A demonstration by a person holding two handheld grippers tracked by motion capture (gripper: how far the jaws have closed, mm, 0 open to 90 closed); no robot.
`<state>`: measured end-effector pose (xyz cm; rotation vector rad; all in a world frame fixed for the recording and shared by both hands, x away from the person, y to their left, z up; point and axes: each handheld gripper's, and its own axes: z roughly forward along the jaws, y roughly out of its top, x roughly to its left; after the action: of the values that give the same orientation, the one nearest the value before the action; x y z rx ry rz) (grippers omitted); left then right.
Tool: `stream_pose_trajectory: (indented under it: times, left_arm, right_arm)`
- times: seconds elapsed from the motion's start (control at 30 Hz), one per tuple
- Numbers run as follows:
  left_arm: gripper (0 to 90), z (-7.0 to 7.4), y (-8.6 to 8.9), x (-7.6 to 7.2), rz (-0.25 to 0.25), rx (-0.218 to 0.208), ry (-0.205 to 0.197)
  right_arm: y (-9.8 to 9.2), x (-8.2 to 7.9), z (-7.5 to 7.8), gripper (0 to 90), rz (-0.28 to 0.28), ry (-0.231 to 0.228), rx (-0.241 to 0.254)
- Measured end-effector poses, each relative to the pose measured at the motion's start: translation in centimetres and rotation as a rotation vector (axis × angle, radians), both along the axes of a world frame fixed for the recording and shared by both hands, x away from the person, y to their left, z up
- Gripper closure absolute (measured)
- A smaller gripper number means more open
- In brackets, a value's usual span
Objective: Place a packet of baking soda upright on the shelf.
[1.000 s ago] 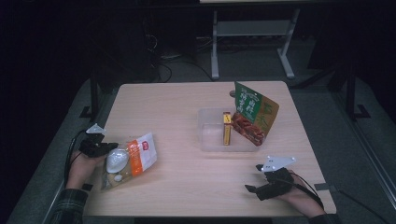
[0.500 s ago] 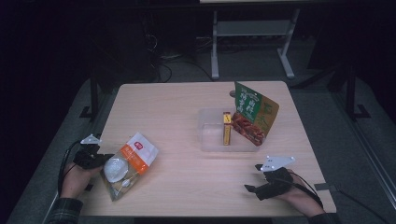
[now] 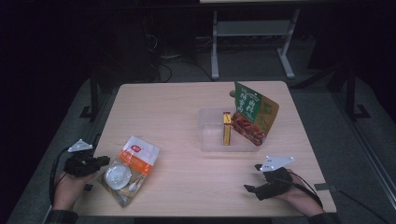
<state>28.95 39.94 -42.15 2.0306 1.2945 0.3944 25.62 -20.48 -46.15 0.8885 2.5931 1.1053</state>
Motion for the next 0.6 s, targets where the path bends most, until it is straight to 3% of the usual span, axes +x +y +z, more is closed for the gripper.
stream_pose_trajectory:
  times: [0.07, 0.17, 0.2, 0.3, 0.33, 0.6]
  left_arm:
    - [58.7, 0.5, -0.6, -0.1, -0.042, -0.077, -0.006]
    - [47.3, 0.5, -1.4, 0.0, -0.081, -0.083, -0.004]
    - [37.0, 0.2, -2.2, 0.3, -0.108, -0.084, 0.019]
    - [26.6, -0.4, -2.9, 0.6, -0.130, -0.077, 0.037]
    - [24.1, -0.9, -3.4, 0.8, -0.136, -0.047, 0.048]
    - [19.3, -2.6, -4.0, 1.3, -0.173, -0.032, 0.091]
  right_arm:
    - [0.0, 0.1, 0.0, 14.6, 0.001, -0.002, 0.000]
    - [0.0, 0.0, 0.0, 14.6, 0.006, -0.001, -0.001]
    - [0.1, 0.0, 0.0, 14.6, 0.005, -0.002, -0.002]
    - [0.0, 0.0, 0.0, 14.6, 0.002, -0.001, -0.001]
    - [0.0, 0.0, 0.0, 14.6, 0.002, -0.001, 0.001]
    - [0.1, 0.0, 0.0, 14.6, 0.006, 0.002, -0.004]
